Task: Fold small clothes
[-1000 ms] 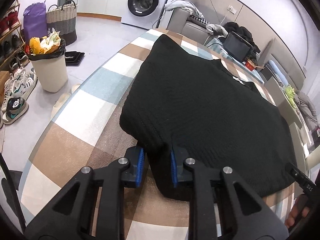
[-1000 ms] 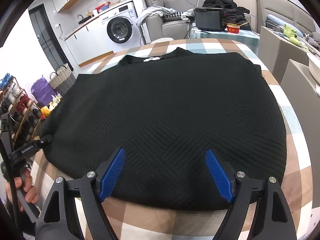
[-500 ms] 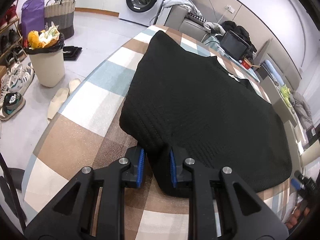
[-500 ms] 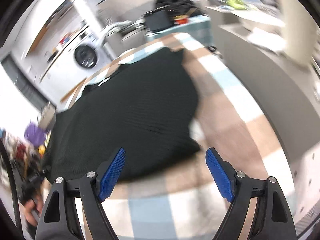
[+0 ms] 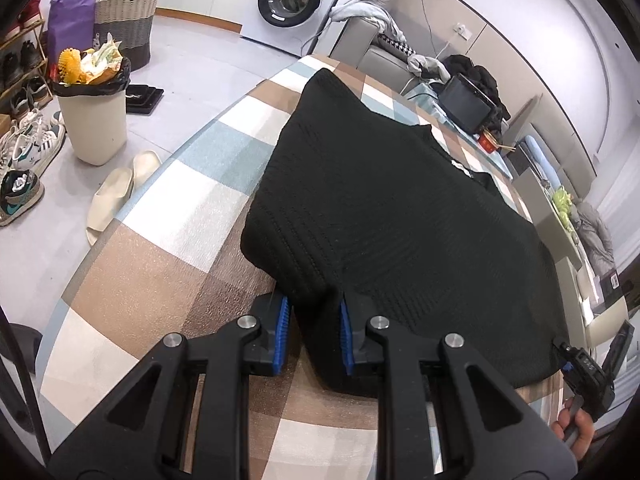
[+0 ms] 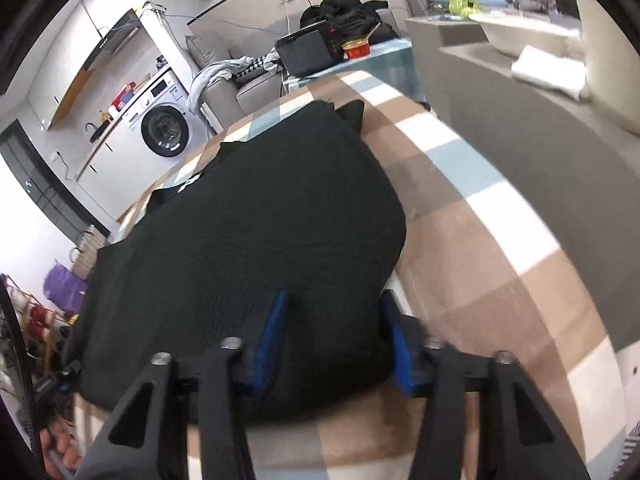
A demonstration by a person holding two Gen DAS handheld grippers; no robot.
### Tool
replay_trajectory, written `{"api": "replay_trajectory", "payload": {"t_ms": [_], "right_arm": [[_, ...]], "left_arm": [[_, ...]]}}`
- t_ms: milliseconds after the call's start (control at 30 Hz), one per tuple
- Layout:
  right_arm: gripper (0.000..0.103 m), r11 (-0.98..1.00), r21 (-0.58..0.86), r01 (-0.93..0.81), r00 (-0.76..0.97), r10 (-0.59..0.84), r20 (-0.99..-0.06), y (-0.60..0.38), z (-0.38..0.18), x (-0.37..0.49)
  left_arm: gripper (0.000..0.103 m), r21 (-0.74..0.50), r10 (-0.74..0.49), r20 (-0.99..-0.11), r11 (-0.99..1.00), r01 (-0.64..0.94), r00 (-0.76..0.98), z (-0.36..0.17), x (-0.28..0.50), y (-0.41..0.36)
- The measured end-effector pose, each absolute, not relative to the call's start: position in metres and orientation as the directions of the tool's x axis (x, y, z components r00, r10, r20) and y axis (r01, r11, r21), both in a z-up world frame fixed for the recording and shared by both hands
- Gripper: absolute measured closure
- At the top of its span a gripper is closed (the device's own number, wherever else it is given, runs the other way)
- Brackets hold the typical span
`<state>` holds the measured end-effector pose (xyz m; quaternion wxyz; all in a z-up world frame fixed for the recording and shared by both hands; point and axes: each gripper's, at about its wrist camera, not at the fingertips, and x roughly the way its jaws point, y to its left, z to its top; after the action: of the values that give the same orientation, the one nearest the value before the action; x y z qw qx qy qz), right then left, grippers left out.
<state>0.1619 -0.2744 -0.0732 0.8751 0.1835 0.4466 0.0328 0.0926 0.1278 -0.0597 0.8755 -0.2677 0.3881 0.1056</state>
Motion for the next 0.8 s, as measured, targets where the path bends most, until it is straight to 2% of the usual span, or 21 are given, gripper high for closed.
{"api": "replay_trajectory", "payload": {"t_ms": [67, 200, 300, 367, 433, 533, 667, 800], "right_arm": [[0.083, 0.933, 0.349, 0.091, 0.606, 0.226, -0.763, -0.272, -0.071, 0.162], [0.084, 0.943, 0.331, 0.031, 0.587, 0.251, -0.77, -0.265, -0.063, 0.145], [0.077, 0.951, 0.309, 0.024, 0.588, 0.236, -0.773, -0.266, -0.066, 0.136], [0.056, 0.957, 0.287, 0.054, 0.598, 0.199, -0.776, -0.268, -0.062, 0.135], [0.054, 0.958, 0.272, 0.088, 0.637, 0.156, -0.755, -0.27, -0.051, 0.136], [0.037, 0.964, 0.253, 0.077, 0.678, 0.135, -0.722, -0.265, -0.035, 0.142], [0.033, 0.972, 0.232, 0.019, 0.682, 0.158, -0.714, -0.249, -0.027, 0.155], [0.033, 0.966, 0.259, -0.008, 0.676, 0.196, -0.711, -0.238, -0.031, 0.16]], "left_arm": [[0.085, -0.388, -0.023, -0.735, 0.834, -0.392, 0.678, -0.06, 0.09, 0.129], [0.085, -0.371, 0.002, -0.742, 0.832, -0.413, 0.67, -0.059, 0.084, 0.135], [0.085, -0.387, -0.007, -0.747, 0.817, -0.426, 0.665, -0.062, 0.084, 0.141], [0.085, -0.386, -0.009, -0.751, 0.817, -0.428, 0.66, -0.062, 0.087, 0.143], [0.085, -0.382, -0.006, -0.747, 0.822, -0.422, 0.665, -0.06, 0.089, 0.141], [0.085, -0.38, -0.001, -0.733, 0.83, -0.408, 0.68, -0.054, 0.09, 0.138], [0.086, -0.406, 0.001, -0.679, 0.832, -0.378, 0.734, -0.038, 0.088, 0.136], [0.089, -0.364, -0.001, -0.62, 0.886, -0.287, 0.785, -0.007, 0.097, 0.117]]}}
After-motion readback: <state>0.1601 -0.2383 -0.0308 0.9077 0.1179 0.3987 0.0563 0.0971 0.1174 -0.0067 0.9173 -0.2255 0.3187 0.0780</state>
